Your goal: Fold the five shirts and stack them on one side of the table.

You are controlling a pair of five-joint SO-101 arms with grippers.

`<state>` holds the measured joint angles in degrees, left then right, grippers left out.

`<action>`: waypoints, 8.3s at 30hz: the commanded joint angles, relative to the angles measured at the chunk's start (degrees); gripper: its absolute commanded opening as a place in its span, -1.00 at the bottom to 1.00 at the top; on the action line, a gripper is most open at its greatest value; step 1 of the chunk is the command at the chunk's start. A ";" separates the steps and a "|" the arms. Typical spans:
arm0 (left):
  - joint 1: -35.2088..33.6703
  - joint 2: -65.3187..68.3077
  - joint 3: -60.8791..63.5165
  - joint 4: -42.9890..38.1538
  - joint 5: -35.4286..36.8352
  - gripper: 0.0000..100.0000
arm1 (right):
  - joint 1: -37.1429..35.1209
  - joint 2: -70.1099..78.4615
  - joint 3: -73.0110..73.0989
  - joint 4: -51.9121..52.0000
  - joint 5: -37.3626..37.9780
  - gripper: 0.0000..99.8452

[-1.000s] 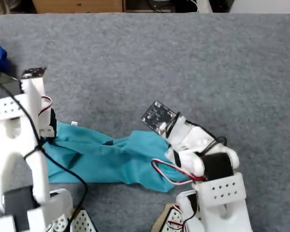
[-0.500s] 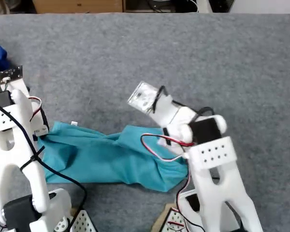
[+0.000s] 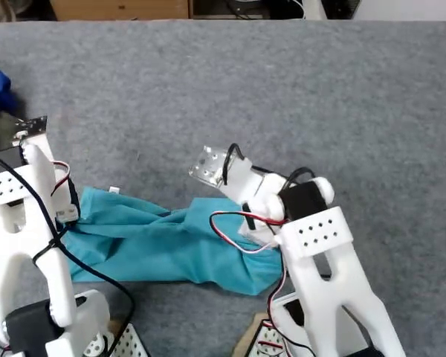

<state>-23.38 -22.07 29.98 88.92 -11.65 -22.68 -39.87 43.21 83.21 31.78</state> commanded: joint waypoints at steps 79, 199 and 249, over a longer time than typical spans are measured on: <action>-0.26 -1.19 0.35 -0.44 -0.35 -0.96 | 6.55 45.05 -34.07 18.64 -49.93 -0.69; -0.79 -1.71 0.09 -0.70 -0.44 -0.96 | 17.10 69.14 -66.24 18.64 -56.35 -0.94; 0.00 -1.19 -6.86 -7.12 -0.97 -0.96 | 10.07 33.63 -61.67 18.73 -47.82 -0.99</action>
<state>-23.38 -22.07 24.09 80.92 -11.65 -12.31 -2.77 -19.56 101.05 -16.31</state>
